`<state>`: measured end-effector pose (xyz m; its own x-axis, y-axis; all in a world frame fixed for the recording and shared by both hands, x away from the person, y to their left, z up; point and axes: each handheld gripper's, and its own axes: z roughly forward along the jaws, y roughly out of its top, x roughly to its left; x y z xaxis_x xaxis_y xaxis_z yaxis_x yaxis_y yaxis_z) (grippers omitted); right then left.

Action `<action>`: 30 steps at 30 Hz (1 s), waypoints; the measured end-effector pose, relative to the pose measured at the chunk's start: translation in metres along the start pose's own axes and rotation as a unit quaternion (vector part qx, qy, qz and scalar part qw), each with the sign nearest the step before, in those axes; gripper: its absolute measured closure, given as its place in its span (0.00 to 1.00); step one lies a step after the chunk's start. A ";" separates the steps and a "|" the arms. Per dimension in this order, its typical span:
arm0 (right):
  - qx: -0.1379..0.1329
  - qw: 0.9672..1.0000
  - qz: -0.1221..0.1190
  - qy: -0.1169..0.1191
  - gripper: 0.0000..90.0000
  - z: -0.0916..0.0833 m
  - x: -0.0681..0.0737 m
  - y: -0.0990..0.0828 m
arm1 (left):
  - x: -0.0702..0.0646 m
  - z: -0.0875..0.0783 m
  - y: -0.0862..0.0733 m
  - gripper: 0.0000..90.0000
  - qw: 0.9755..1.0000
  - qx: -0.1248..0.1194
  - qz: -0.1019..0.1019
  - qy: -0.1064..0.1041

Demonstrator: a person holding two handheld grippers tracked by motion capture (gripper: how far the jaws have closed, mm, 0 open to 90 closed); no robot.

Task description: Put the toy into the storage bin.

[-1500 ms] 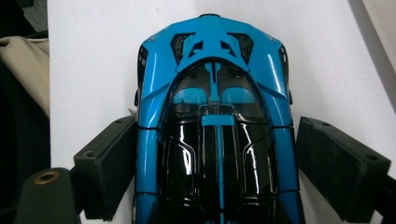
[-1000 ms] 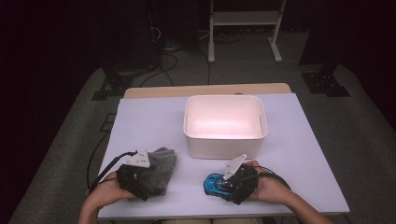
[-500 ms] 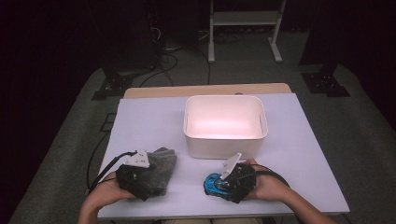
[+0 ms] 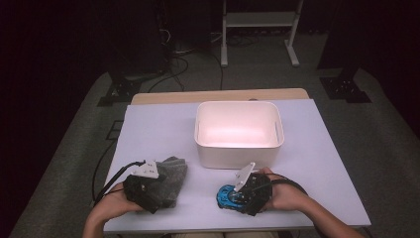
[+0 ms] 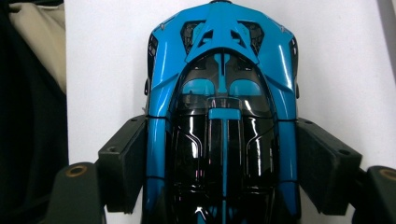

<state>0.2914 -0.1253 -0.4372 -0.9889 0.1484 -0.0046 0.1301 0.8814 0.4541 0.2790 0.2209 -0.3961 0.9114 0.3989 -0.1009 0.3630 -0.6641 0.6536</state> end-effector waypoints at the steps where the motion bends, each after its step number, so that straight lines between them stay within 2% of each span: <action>1: 0.001 1.000 -0.001 0.000 0.28 0.000 0.000 0.000 | 0.000 0.000 0.000 0.11 1.000 0.000 0.001 0.000; 8: -0.001 1.000 -0.013 0.009 0.28 -0.001 0.000 0.001 | 0.000 -0.001 -0.001 0.11 1.000 -0.001 0.001 0.001; 15: -0.004 1.000 -0.012 0.017 0.28 -0.003 -0.003 0.002 | 0.000 -0.001 -0.001 0.11 1.000 -0.001 -0.001 0.000; 30: -0.033 0.999 -0.019 0.037 0.28 -0.031 -0.005 0.017 | 0.000 -0.001 -0.001 0.11 1.000 -0.006 -0.001 0.005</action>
<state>0.2968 -0.1252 -0.4014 -0.9960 0.0799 0.0407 0.0894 0.8536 0.5131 0.2789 0.2225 -0.3959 0.9086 0.4067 -0.0954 0.3627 -0.6549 0.6630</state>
